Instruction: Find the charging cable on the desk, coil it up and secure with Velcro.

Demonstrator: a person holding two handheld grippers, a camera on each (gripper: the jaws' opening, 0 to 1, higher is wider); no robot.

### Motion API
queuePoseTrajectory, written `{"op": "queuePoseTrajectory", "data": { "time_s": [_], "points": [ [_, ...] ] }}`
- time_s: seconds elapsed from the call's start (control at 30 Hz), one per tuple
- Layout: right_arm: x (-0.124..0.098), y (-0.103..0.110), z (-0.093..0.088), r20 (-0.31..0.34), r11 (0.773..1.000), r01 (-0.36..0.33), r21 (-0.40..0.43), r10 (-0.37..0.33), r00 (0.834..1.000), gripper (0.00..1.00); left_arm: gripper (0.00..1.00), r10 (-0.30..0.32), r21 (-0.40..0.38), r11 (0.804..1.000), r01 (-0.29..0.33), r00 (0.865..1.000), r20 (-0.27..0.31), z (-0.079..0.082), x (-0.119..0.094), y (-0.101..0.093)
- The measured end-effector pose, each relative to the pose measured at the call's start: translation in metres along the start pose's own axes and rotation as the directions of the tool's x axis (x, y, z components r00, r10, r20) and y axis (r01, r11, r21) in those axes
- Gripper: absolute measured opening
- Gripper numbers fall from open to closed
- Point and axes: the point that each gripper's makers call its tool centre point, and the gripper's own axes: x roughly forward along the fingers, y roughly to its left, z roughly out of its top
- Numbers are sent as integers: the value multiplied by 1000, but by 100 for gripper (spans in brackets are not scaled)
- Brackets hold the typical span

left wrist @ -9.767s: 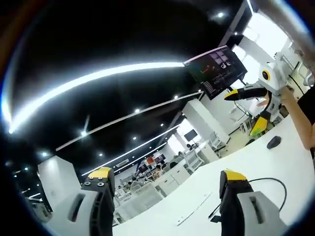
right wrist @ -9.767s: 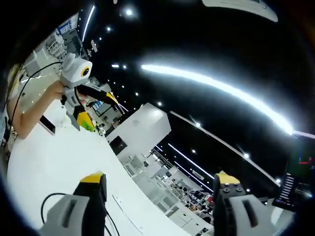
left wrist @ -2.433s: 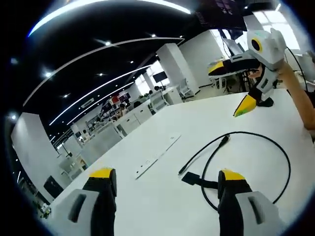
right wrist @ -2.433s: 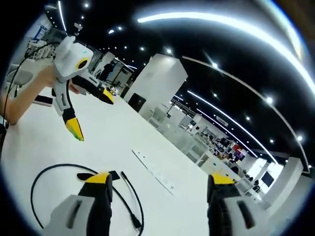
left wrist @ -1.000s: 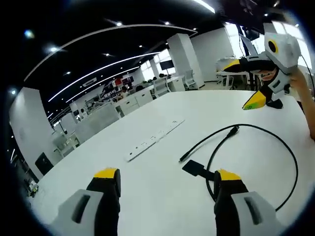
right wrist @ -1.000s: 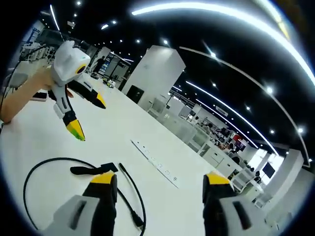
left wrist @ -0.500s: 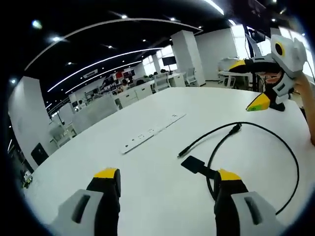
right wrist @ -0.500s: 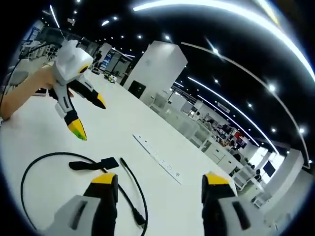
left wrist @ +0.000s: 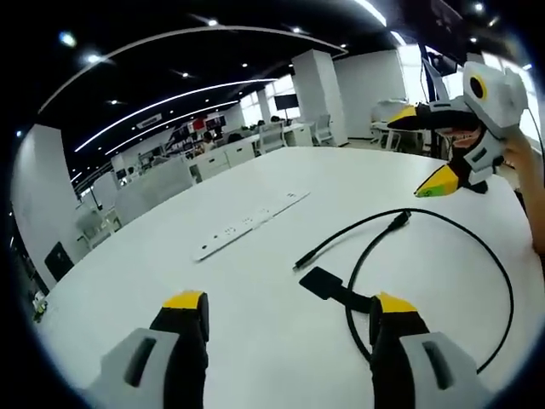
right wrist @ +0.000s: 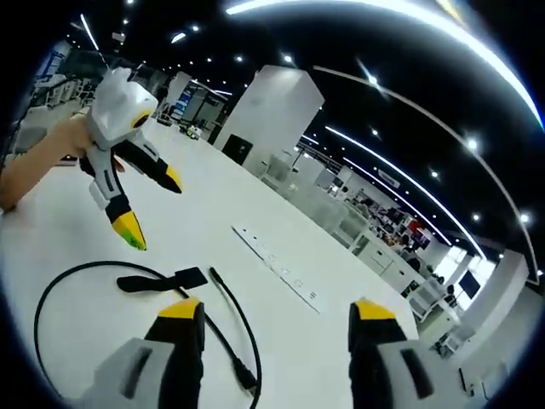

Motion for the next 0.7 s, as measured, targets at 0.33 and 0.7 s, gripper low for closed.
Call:
{"op": "queuePoseTrajectory", "data": {
  "time_s": [0.33,0.7],
  "points": [
    [1,-5,-7,-19,1000,8,21,-8,1000,66,74,-41,11,999,42,998,-53,-13,8,-10],
    [0,-6,-7,-18,1000,11,22,-11,1000,65,65,-198,12,980,198,979,-44,-13,18,-46]
  ]
}}
